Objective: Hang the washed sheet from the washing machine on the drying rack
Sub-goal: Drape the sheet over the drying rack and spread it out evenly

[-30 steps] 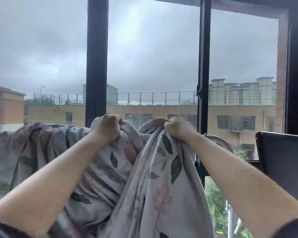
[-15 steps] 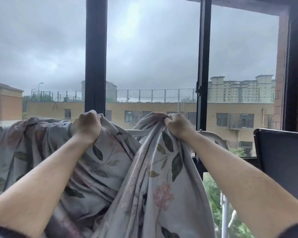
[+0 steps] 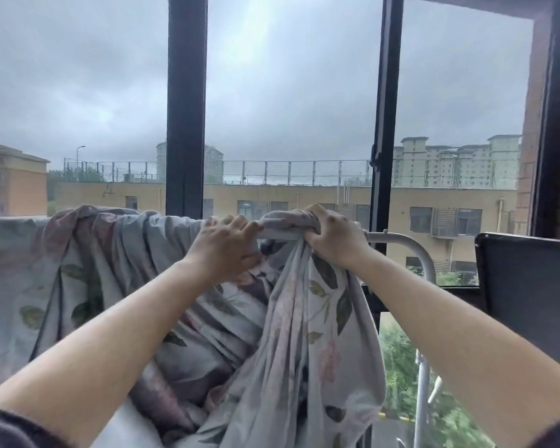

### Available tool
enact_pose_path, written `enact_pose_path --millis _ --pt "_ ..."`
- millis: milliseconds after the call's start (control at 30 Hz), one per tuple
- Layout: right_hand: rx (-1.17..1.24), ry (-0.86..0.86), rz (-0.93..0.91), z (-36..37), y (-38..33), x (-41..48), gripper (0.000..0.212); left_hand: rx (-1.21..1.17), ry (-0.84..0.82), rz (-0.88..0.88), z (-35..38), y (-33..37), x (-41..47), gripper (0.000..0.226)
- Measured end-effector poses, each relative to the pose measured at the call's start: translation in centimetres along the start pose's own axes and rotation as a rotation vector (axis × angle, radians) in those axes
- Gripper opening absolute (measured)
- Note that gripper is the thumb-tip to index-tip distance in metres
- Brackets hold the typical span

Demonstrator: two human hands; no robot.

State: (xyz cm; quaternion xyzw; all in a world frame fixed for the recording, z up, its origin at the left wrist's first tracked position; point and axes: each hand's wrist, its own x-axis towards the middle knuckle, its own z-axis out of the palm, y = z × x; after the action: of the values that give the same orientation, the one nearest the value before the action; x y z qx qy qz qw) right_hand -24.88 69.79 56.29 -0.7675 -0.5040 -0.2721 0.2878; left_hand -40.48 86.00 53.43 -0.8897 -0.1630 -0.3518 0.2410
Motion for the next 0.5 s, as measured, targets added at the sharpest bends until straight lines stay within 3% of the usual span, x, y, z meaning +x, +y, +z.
enact_pose_path --millis 133,267,500 --pt "-0.012 0.036 0.042 -0.4 -0.4 0.4 0.018 0.004 0.093 -0.027 -0.1 -0.5 -0.6 0.046" --pt "0.046 0.063 0.179 -0.6 -0.9 2.6 0.029 -0.012 0.105 -0.118 0.1 -2.3 -1.1 0.019" --pt "-0.022 0.081 0.192 -0.7 -3.5 6.5 0.033 -0.021 0.092 -0.141 -0.1 -2.9 -1.3 0.018"
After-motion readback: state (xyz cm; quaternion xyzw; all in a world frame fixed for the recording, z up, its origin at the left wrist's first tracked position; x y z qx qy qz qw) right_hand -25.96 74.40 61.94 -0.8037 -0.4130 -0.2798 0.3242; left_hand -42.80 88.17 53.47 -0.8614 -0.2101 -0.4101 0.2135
